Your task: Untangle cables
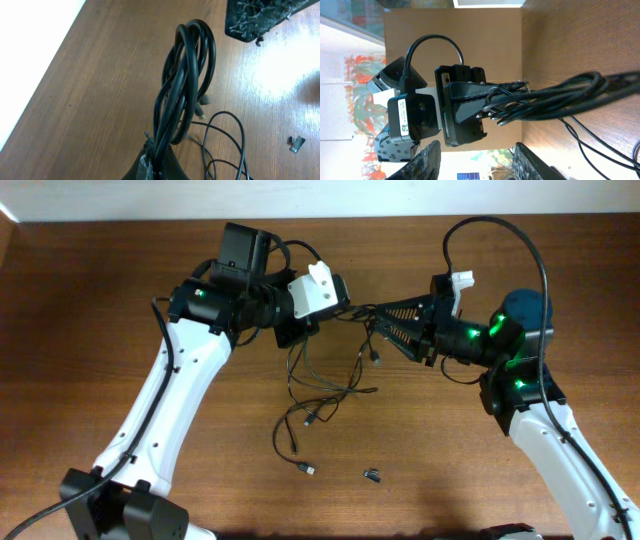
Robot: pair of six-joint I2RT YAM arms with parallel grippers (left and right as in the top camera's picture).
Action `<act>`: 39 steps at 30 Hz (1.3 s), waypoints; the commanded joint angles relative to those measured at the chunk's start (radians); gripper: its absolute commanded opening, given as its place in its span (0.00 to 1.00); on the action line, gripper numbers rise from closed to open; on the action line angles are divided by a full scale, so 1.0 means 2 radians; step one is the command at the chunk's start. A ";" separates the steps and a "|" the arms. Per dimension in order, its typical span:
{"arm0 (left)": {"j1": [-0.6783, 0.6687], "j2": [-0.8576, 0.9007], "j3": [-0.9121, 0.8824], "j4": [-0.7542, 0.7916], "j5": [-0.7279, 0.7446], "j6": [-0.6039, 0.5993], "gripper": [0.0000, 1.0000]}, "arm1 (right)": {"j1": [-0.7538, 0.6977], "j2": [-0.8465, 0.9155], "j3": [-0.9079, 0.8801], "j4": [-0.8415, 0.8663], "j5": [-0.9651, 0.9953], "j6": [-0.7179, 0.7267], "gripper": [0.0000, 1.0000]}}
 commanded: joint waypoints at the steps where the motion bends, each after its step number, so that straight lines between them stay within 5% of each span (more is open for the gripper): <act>1: 0.000 0.003 0.002 0.004 0.027 -0.027 0.00 | 0.003 -0.005 0.002 0.000 0.037 -0.001 0.43; 6: -0.006 0.003 0.002 0.002 0.045 -0.046 0.00 | 0.003 -0.005 0.002 0.000 0.070 -0.001 0.41; 21: -0.037 0.003 0.002 0.005 0.039 -0.046 0.00 | 0.003 -0.005 0.002 -0.002 0.075 -0.031 0.04; 32: -0.035 0.004 0.002 0.062 0.032 -0.096 0.00 | 0.003 -0.005 0.002 0.001 -0.008 -0.201 0.04; 39: -0.030 0.004 0.002 0.110 -0.074 -0.164 0.00 | 0.003 -0.005 0.002 0.002 -0.100 -0.308 0.04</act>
